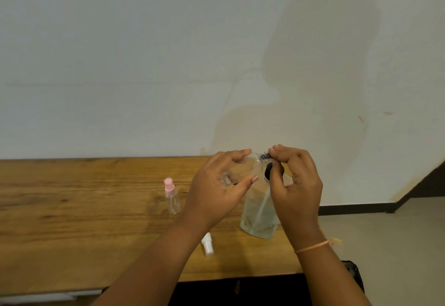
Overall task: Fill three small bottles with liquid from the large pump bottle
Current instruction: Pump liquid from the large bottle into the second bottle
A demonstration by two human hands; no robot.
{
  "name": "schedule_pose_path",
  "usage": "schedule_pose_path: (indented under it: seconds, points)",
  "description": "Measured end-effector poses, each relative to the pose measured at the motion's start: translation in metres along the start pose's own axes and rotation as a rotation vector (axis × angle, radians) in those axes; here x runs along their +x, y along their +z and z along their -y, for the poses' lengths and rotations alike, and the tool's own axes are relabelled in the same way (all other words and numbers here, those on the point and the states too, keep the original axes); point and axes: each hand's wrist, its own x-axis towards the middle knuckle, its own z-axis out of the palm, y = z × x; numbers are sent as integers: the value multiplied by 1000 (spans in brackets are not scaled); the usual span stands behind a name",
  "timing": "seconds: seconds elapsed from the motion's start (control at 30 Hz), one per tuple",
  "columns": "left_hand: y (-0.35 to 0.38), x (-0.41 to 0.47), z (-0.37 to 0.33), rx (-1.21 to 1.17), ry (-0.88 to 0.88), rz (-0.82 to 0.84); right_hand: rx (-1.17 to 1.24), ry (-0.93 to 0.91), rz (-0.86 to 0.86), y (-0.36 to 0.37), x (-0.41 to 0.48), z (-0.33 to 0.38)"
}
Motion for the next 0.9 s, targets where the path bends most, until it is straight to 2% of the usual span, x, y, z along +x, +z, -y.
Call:
schedule_pose_path:
  seconds: [0.43, 0.73, 0.9]
  points:
    - [-3, 2, -2, -39, -20, 6, -16, -16, 29, -4, 3, 3]
    - [-1, 2, -4, -122, -137, 78, -21, -19, 32, 0, -2, -9]
    - [1, 1, -6, -111, -111, 37, -4, -1, 1, -1, 0, -3]
